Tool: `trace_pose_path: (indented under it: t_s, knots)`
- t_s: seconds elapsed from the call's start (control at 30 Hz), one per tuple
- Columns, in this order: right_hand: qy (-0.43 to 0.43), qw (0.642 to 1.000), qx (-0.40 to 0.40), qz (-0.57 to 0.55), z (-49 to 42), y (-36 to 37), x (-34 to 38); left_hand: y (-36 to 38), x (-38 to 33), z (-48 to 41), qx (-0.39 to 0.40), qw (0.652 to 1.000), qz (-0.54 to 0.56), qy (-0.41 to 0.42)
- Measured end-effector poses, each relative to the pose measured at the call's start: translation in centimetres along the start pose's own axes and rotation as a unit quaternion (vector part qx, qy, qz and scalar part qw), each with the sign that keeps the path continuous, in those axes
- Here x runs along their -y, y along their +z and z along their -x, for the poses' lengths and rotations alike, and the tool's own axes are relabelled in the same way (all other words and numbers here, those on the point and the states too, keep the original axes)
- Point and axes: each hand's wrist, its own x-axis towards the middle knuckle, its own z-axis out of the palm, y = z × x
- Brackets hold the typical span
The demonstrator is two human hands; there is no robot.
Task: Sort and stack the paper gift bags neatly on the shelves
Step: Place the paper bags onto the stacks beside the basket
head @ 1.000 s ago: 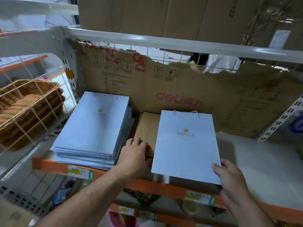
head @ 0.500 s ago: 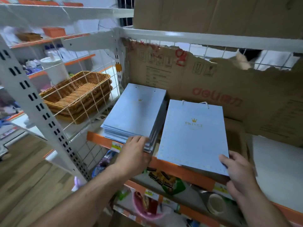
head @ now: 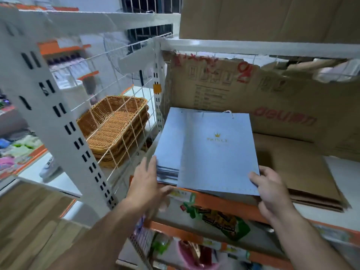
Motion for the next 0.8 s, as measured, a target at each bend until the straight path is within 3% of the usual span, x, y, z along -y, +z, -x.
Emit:
trace_pose_path:
  t_s: [0.2, 0.53, 0.67, 0.8]
  knots:
    - [-0.01, 0.999, -0.033, -0.019, 1.0, 4.6, -0.6, -0.3, 1.8, -1.5, 0.025, 0.989, 0.147, 0.02]
    - [-0.035, 0.997, -0.027, 0.066, -1.9, 9.1, 0.2, -1.4, 1.6, -1.9, 0.054, 0.993, 0.1, 0.001]
    - [-0.042, 0.983, -0.057, 0.167, -3.9, 10.4, -0.7, -1.4, 1.6, -1.9, 0.059, 0.993, 0.102, -0.003]
    - [-0.071, 0.928, -0.098, 0.352, -3.1, 10.8, -0.6, -1.4, 1.6, -2.0, 0.057, 0.992, 0.111, -0.001]
